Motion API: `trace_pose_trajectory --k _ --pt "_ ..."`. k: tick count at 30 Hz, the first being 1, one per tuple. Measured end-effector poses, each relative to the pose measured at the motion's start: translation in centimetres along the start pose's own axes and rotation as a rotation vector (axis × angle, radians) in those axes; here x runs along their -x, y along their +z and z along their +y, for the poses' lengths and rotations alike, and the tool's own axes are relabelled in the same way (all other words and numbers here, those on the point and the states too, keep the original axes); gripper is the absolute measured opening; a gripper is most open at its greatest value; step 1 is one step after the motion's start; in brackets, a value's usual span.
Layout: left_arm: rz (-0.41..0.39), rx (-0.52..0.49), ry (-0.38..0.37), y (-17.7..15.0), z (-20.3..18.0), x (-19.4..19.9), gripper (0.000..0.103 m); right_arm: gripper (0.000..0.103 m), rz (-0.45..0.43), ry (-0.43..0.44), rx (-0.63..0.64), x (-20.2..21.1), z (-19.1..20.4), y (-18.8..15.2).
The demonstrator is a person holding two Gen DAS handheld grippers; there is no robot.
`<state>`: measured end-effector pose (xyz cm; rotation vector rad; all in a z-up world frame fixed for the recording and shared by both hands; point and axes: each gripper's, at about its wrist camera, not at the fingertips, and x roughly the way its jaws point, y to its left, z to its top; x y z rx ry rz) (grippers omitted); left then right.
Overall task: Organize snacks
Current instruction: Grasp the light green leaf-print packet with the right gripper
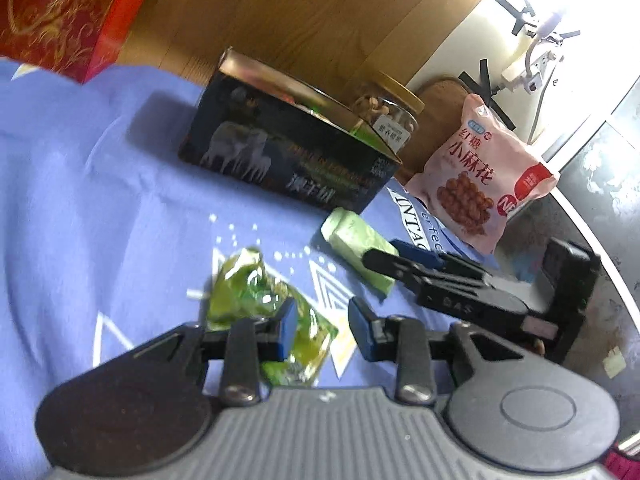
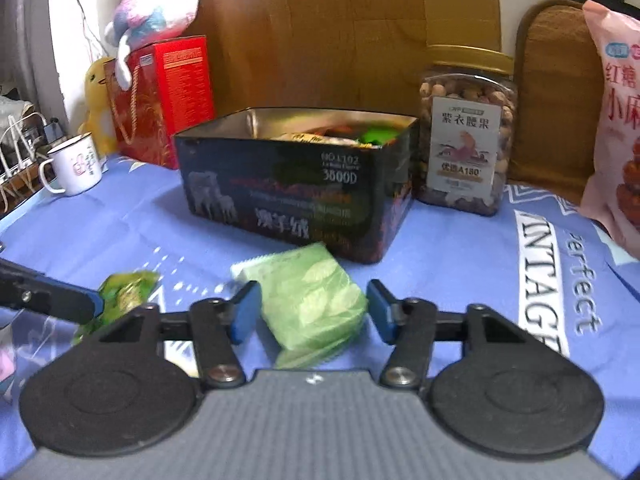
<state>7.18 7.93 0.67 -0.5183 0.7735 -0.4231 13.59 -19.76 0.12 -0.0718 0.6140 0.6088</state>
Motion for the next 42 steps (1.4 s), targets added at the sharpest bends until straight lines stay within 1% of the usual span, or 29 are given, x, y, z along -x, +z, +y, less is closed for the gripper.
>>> trace_pose_trajectory --k 3,6,7,8,9,13,16,18,21,24,27,30,32,37,38,42 --pt "0.005 0.007 -0.022 -0.7 -0.4 0.4 0.029 0.055 0.002 0.043 -0.003 2.0 0.3 -1.6" --pt "0.018 -0.007 -0.04 -1.5 -1.2 0.7 0.029 0.055 -0.008 0.067 0.023 4.8 1.2 -3.7" --pt "0.025 -0.012 -0.047 -1.8 -1.4 0.8 0.031 0.055 -0.011 0.084 0.033 6.0 1.6 -4.6" --pt "0.031 -0.017 -0.053 -2.2 -1.7 0.9 0.034 0.055 -0.018 0.103 0.044 6.9 2.1 -5.2" --pt "0.037 -0.022 -0.06 -2.5 -2.0 1.0 0.035 0.055 -0.02 0.137 0.06 7.9 2.7 -6.1" --pt "0.064 -0.049 -0.092 -4.2 -3.0 1.4 0.036 0.056 -0.023 0.241 0.154 10.4 5.7 -8.6" --pt "0.077 -0.045 -0.096 -5.6 -3.0 1.8 0.036 0.057 -0.009 0.307 0.203 10.7 8.0 -9.6" --pt "0.064 -0.04 -0.076 -6.3 -2.7 2.6 0.039 0.059 -0.017 0.326 0.235 10.5 9.5 -9.9" --pt "0.046 -0.011 -0.073 -6.8 -1.8 4.0 0.04 0.062 -0.009 0.352 0.245 9.7 10.9 -9.7" --pt "0.024 0.012 -0.044 -7.1 -0.8 5.1 0.041 0.065 -0.001 0.328 0.253 9.3 11.8 -9.7" --pt "0.03 0.031 -0.042 -7.3 -0.1 5.3 0.041 0.069 -0.003 0.295 0.19 9.3 11.3 -9.6" --pt "0.049 0.02 -0.058 -7.7 -0.4 5.0 0.041 0.07 -0.006 0.269 0.125 9.7 10.5 -9.9" --pt "0.065 0.004 -0.064 -8.0 -0.9 4.6 0.041 0.07 -0.008 0.249 0.106 10.2 10.4 -10.4" --pt "0.082 -0.007 -0.087 -8.8 -1.4 4.5 0.041 0.068 -0.011 0.159 0.076 11.4 9.9 -11.1" --pt "0.083 -0.005 -0.09 -8.9 -1.4 4.6 0.041 0.067 -0.01 0.15 0.067 11.6 9.7 -11.2" --pt "0.092 0.009 -0.106 -9.5 -1.5 5.0 0.041 0.055 -0.001 0.157 0.068 12.0 10.3 -11.6"
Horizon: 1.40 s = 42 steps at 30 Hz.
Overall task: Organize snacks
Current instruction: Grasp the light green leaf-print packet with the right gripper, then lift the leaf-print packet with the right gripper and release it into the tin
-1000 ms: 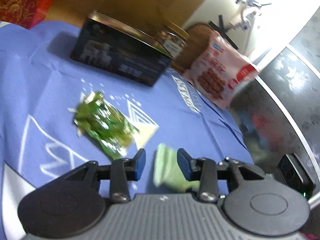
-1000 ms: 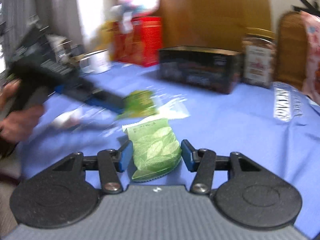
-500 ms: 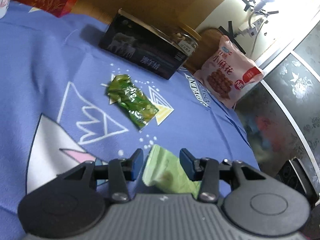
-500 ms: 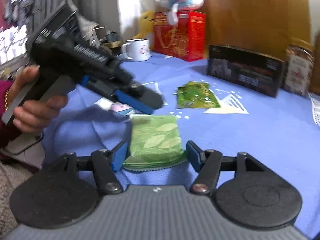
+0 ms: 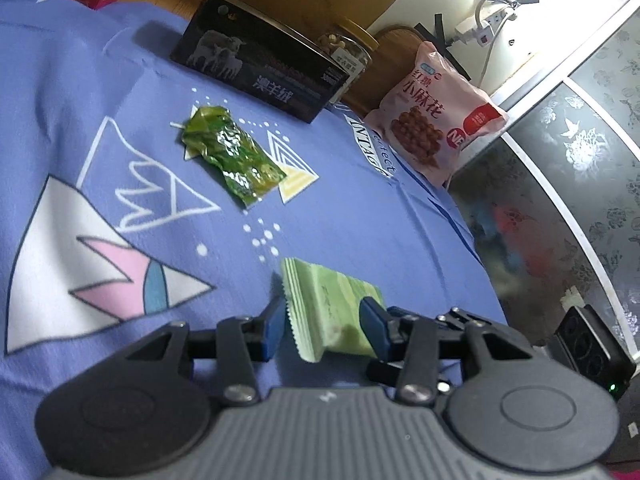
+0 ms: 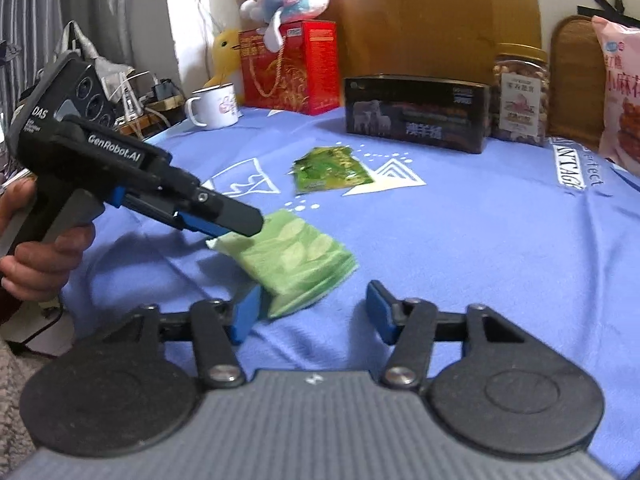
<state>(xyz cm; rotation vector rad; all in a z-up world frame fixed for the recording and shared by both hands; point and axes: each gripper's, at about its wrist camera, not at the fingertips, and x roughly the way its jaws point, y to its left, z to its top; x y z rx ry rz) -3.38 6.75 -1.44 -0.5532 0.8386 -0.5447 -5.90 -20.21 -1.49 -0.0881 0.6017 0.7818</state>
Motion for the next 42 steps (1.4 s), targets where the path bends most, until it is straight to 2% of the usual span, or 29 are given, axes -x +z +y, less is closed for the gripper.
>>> trace_pose_trajectory --k 3,4,5,6,9,19,42 --pt "0.006 -0.003 -0.011 -0.5 -0.2 0.1 0.04 0.052 0.001 0.027 0.008 -0.1 0.9 -0.1" --pt "0.008 -0.006 -0.015 -0.7 -0.3 0.1 0.04 0.049 0.002 0.03 0.011 -0.3 1.2 -0.1" --pt "0.011 -0.008 -0.016 -0.9 -0.4 0.2 0.04 0.041 0.003 0.041 0.012 -0.2 1.5 -0.1" --pt "0.007 -0.019 -0.005 -1.1 -0.6 0.3 0.04 0.037 0.008 0.063 0.011 -0.2 1.8 -0.1" --pt "0.005 -0.043 0.013 -1.8 -0.8 0.9 0.038 0.034 0.011 0.099 0.051 0.2 2.8 -0.2" --pt "-0.003 -0.021 -0.001 -3.4 0.0 2.5 0.035 0.032 0.016 0.143 0.023 0.0 3.0 -0.6" --pt "-0.009 -0.018 -0.027 -3.5 0.4 2.5 0.035 0.034 -0.023 0.188 -0.081 0.2 2.0 -1.2"
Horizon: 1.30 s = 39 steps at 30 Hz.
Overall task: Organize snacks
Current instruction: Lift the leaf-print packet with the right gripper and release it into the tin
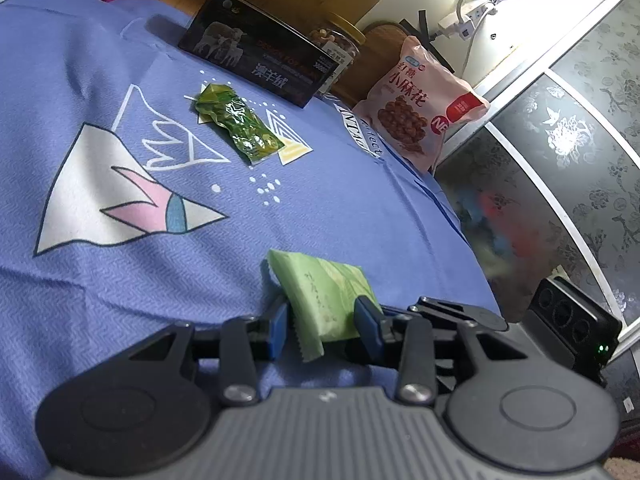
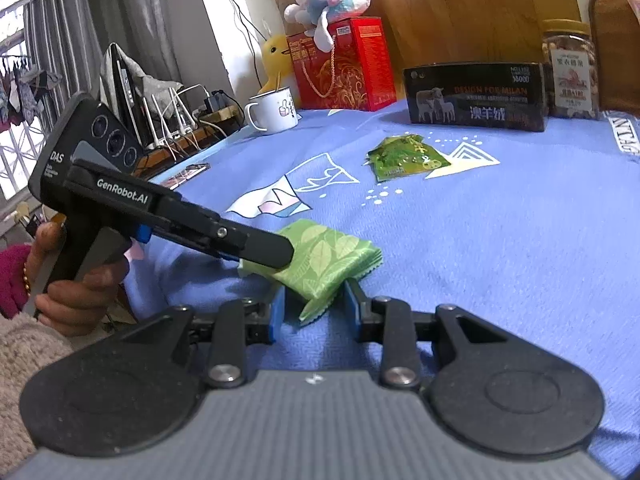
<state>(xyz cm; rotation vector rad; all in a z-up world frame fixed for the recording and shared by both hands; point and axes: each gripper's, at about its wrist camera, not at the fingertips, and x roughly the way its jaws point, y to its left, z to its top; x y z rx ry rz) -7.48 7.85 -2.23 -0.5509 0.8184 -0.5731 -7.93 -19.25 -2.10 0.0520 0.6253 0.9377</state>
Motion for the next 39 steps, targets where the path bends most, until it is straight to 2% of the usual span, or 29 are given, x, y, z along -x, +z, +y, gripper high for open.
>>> trace_pose_trajectory --k 9,18,23,30,39 --pt "-0.008 0.002 -0.029 1.1 0.2 0.0 0.035 0.032 -0.015 0.013 -0.033 0.3 -0.3 0.7" --pt "-0.031 -0.074 -0.022 5.1 -1.2 -0.6 0.035 0.032 -0.058 -0.004 -0.036 0.2 -2.1 3.6" --pt "-0.063 -0.11 -0.02 9.0 -2.0 -1.3 0.035 0.032 -0.098 -0.021 -0.031 -0.4 -3.7 6.5" --pt "-0.134 -0.153 0.018 16.0 -2.5 -3.0 0.036 0.032 -0.158 -0.076 0.028 -2.7 -6.6 12.1" --pt "-0.23 -0.182 0.133 25.9 -1.0 -7.2 0.039 0.032 -0.206 -0.126 0.029 -8.2 -12.0 19.6"
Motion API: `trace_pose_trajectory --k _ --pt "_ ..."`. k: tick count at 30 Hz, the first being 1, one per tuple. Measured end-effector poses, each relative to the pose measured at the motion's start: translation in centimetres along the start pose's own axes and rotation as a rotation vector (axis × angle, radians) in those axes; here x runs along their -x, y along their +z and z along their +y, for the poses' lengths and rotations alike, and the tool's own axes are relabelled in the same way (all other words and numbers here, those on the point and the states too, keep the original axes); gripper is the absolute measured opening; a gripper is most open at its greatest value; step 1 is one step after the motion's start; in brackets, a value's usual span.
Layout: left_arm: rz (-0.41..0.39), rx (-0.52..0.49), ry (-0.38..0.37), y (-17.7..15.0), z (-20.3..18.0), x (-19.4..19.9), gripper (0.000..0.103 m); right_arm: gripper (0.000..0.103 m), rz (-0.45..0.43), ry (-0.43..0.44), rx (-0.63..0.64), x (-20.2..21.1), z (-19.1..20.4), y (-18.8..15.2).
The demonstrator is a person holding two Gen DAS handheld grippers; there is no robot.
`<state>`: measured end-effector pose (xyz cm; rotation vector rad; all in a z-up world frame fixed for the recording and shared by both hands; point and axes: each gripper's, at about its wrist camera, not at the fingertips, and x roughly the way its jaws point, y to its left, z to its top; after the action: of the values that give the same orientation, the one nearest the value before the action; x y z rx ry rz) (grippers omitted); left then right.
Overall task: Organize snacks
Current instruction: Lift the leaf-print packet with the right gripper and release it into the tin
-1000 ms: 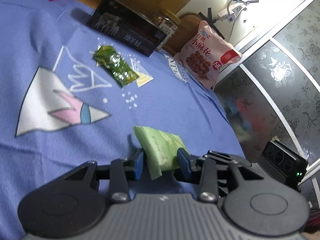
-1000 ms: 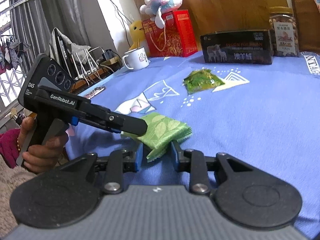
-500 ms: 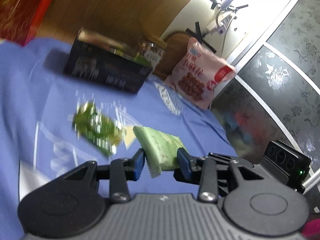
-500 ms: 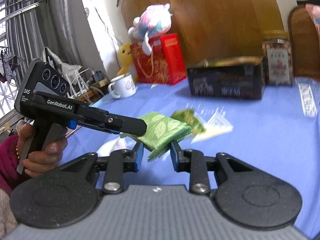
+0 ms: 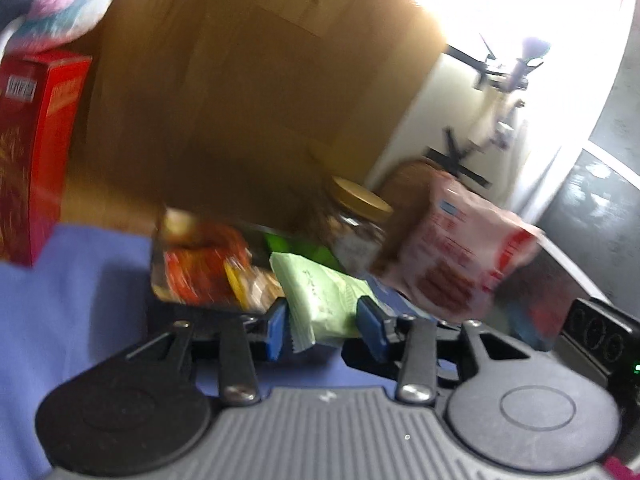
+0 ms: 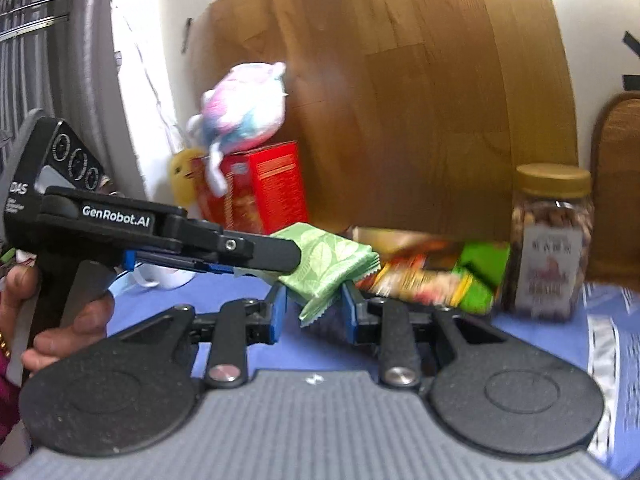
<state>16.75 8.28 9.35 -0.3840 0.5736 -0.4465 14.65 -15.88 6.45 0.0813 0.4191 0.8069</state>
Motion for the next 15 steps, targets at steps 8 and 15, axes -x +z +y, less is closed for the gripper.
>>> trace_pose_trajectory --k 8,15 --pt "-0.034 -0.108 0.275 1.1 1.6 -5.6 0.043 0.047 0.046 -0.079 -0.025 -6.9 -2.6 1.1" --pt "-0.046 -0.044 0.212 -1.7 1.3 -2.0 0.042 0.047 -0.053 -0.088 -0.132 -1.8 -2.6 -1.2"
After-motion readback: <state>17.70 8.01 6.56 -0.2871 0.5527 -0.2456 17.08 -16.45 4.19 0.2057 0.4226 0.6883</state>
